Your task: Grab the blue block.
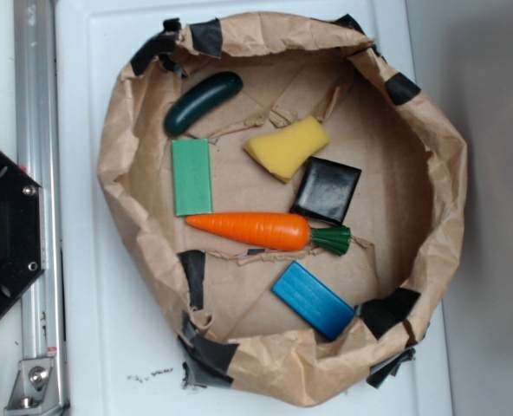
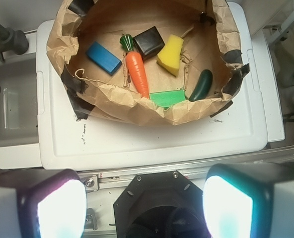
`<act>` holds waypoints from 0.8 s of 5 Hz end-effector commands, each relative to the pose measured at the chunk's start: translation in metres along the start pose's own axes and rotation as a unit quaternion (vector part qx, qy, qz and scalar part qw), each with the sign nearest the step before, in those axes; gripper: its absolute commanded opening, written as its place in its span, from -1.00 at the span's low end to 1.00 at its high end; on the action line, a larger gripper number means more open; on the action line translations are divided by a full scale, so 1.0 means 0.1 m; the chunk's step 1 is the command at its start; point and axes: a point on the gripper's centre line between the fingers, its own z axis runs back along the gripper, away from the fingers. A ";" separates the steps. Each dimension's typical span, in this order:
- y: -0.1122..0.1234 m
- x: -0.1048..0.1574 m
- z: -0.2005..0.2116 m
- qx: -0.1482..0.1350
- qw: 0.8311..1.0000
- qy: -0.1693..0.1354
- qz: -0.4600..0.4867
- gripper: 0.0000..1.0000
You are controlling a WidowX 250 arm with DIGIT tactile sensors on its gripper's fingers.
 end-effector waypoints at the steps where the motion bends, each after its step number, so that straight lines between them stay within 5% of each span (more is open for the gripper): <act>1: 0.00 0.00 0.00 0.000 1.000 0.000 0.000 1.00; 2: 0.02 0.45 -0.22 0.039 0.998 -0.010 -0.049 1.00; 4: 0.03 0.97 -0.69 0.025 0.990 -0.030 -0.134 1.00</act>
